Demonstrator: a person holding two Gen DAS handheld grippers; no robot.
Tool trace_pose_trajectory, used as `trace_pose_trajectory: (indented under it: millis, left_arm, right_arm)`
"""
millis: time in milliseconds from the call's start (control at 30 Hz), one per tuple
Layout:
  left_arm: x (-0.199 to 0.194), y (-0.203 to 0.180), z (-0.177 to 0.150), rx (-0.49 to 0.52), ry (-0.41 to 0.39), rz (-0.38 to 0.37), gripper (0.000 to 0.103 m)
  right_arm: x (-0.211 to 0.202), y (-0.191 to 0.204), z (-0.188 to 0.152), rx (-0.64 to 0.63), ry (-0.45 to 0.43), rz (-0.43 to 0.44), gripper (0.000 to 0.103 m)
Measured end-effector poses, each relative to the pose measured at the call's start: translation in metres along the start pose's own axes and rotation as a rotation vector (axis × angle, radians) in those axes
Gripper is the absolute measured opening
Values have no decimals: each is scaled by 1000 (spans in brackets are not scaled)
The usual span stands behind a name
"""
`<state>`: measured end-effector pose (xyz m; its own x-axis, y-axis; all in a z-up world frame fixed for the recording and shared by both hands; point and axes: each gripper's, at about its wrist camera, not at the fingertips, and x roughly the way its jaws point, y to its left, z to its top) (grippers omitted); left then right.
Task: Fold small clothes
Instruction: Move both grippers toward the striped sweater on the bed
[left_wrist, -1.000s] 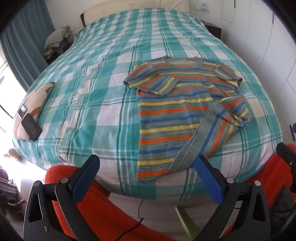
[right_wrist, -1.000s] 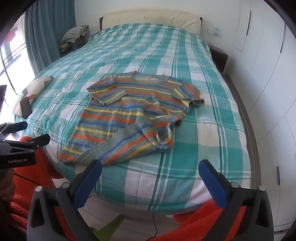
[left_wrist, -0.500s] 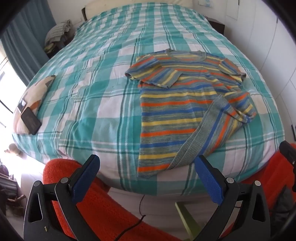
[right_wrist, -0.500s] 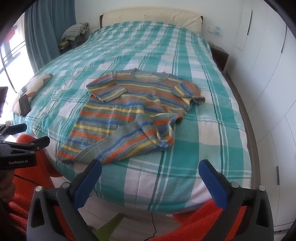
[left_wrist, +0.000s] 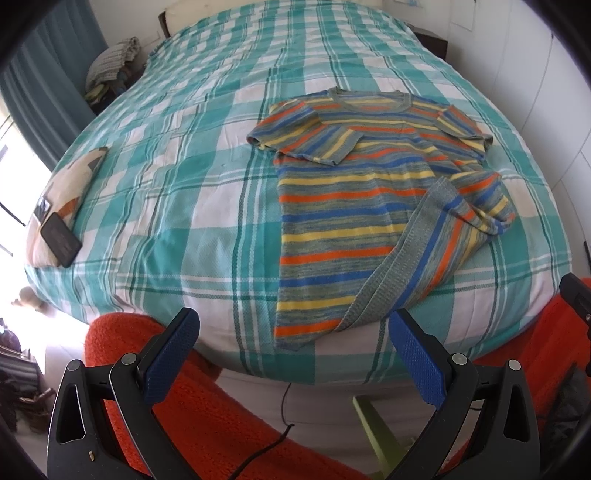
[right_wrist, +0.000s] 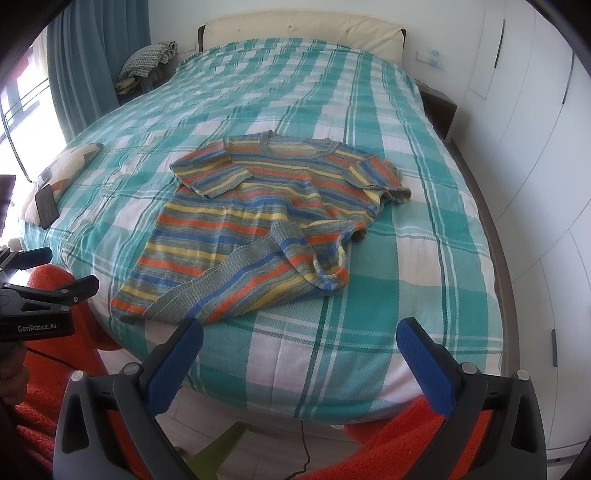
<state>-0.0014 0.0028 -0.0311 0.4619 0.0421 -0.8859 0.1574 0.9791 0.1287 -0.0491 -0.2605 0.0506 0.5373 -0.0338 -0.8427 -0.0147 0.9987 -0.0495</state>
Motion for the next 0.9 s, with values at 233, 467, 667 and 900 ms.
trace_pose_trajectory:
  millis: [233, 467, 667, 900]
  left_arm:
    - [8, -1, -2, 18, 23, 43, 103]
    - [14, 2, -6, 8, 63, -40, 102]
    - [28, -1, -7, 20, 129, -39, 102]
    - [30, -2, -7, 39, 121, -26, 102]
  right_arm:
    - [3, -4, 0, 12, 3, -12, 103]
    - [3, -11, 3, 35, -16, -21, 103]
    - [9, -13, 10, 7, -6, -81, 103]
    - [18, -17, 9, -30, 46, -187, 103]
